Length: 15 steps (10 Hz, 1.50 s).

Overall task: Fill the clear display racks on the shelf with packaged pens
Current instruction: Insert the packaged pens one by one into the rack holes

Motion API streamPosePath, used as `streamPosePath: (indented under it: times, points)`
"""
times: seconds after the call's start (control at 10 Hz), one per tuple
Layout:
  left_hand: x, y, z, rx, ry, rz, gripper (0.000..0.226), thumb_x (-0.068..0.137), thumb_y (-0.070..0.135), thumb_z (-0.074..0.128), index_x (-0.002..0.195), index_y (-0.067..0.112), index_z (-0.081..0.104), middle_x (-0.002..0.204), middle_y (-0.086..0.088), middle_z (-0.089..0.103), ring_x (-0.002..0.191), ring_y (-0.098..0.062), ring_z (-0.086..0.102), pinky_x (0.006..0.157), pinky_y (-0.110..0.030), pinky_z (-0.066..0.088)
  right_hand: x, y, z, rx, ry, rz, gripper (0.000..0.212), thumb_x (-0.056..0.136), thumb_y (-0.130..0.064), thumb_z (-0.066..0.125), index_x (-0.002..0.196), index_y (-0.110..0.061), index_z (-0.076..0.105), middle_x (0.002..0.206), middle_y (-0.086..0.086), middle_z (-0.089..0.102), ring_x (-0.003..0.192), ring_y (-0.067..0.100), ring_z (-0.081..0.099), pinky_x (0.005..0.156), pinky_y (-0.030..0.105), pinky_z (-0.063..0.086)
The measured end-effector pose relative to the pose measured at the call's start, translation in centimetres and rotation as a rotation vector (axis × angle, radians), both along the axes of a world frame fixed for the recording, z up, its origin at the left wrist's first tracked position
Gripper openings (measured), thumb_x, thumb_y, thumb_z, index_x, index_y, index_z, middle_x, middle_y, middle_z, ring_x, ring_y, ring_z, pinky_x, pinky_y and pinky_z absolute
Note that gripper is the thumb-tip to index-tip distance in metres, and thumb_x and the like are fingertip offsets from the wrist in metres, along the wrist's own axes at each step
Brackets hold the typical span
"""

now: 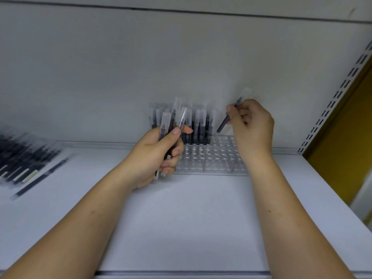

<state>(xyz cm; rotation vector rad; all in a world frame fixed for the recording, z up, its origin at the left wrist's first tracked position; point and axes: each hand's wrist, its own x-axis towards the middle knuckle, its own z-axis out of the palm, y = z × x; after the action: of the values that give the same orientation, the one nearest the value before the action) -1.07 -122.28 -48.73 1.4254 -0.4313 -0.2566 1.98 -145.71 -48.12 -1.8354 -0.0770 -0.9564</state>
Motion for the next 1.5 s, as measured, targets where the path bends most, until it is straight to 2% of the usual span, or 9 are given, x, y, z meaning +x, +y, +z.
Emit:
streamPosePath:
  times: [0.1, 0.3, 0.4, 0.5, 0.6, 0.7, 0.9, 1.2, 1.5]
  points:
    - [0.0, 0.0, 0.0, -0.026, 0.029, 0.004, 0.027, 0.112, 0.025, 0.041, 0.125, 0.011, 0.059, 0.071, -0.002, 0.043, 0.052, -0.017, 0.023, 0.049, -0.028, 0.023, 0.6, 0.1, -0.3, -0.068, 0.033, -0.007, 0.017, 0.096, -0.029, 0.069, 0.081, -0.030, 0.061, 0.081, -0.002, 0.072, 0.078, 0.021, 0.073, 0.074, 0.040, 0.059]
    - [0.1, 0.0, -0.1, -0.009, 0.014, 0.006, 0.027, 0.112, 0.025, 0.041, 0.123, 0.011, 0.061, 0.072, -0.002, 0.047, 0.053, -0.018, 0.025, 0.047, -0.027, 0.028, 1.2, 0.2, -0.7, -0.118, 0.132, -0.010, 0.022, 0.095, -0.033, 0.071, 0.086, -0.013, 0.066, 0.078, 0.000, 0.070, 0.074, 0.021, 0.071, 0.072, 0.041, 0.059]
    - [0.1, -0.1, -0.2, 0.001, 0.011, 0.000, 0.027, 0.112, 0.025, 0.041, 0.123, 0.011, 0.060, 0.072, -0.002, 0.048, 0.052, -0.017, 0.025, 0.046, -0.027, 0.029, 0.9, 0.6, -0.7, -0.166, 0.164, -0.010, 0.021, 0.095, -0.030, 0.072, 0.085, -0.012, 0.069, 0.073, -0.004, 0.069, 0.069, 0.015, 0.067, 0.068, 0.030, 0.057]
    - [0.1, 0.0, -0.2, 0.001, 0.011, -0.003, 0.027, 0.112, 0.025, 0.040, 0.123, 0.010, 0.060, 0.073, -0.002, 0.049, 0.052, -0.017, 0.025, 0.046, -0.027, 0.029, 0.7, 0.7, -0.8, -0.242, 0.228, -0.024, 0.023, 0.094, -0.028, 0.073, 0.078, -0.013, 0.070, 0.067, -0.008, 0.066, 0.063, 0.010, 0.062, 0.063, 0.024, 0.051]
    - [0.2, 0.0, -0.2, 0.008, 0.005, -0.003, 0.027, 0.112, 0.024, 0.040, 0.124, 0.009, 0.059, 0.073, -0.003, 0.049, 0.051, -0.017, 0.025, 0.046, -0.027, 0.029, 0.5, 0.6, -0.7, -0.243, 0.275, -0.019, 0.015, 0.091, -0.023, 0.076, 0.080, -0.013, 0.073, 0.070, -0.010, 0.069, 0.065, 0.006, 0.065, 0.067, 0.024, 0.054]
    - [0.2, 0.1, -0.2, 0.016, 0.003, -0.001, 0.028, 0.112, 0.023, 0.040, 0.125, 0.008, 0.059, 0.073, -0.003, 0.049, 0.051, -0.017, 0.026, 0.047, -0.028, 0.028, 0.2, 0.7, -0.6, -0.238, 0.314, -0.003, 0.004, 0.088, -0.017, 0.077, 0.088, -0.012, 0.076, 0.077, -0.008, 0.072, 0.071, 0.007, 0.069, 0.073, 0.025, 0.059]
    - [0.0, 0.0, -0.1, 0.022, -0.002, -0.004, 0.028, 0.112, 0.024, 0.040, 0.124, 0.008, 0.060, 0.073, -0.003, 0.049, 0.051, -0.017, 0.026, 0.048, -0.028, 0.028, -0.1, 0.7, -0.7, -0.267, 0.324, -0.013, 0.003, 0.089, -0.014, 0.075, 0.087, -0.013, 0.077, 0.077, -0.004, 0.074, 0.073, 0.014, 0.071, 0.078, 0.034, 0.061]
    - [0.1, 0.0, -0.2, 0.028, -0.010, -0.004, 0.027, 0.112, 0.024, 0.040, 0.124, 0.009, 0.059, 0.073, -0.003, 0.049, 0.051, -0.017, 0.027, 0.048, -0.028, 0.030, 0.0, 0.5, -1.2, -0.355, 0.368, -0.077, 0.016, 0.089, -0.040, 0.073, 0.088, -0.026, 0.081, 0.076, -0.013, 0.075, 0.079, 0.017, 0.073, 0.084, 0.042, 0.058]
    - [0.2, -0.1, -0.3, 0.045, -0.018, -0.011, 0.027, 0.112, 0.024, 0.040, 0.122, 0.009, 0.060, 0.072, -0.002, 0.049, 0.050, -0.017, 0.028, 0.049, -0.028, 0.029, 0.2, 0.5, -1.2, -0.401, 0.417, -0.099, 0.023, 0.091, -0.042, 0.073, 0.083, -0.021, 0.079, 0.073, -0.004, 0.075, 0.080, 0.028, 0.070, 0.087, 0.044, 0.055]
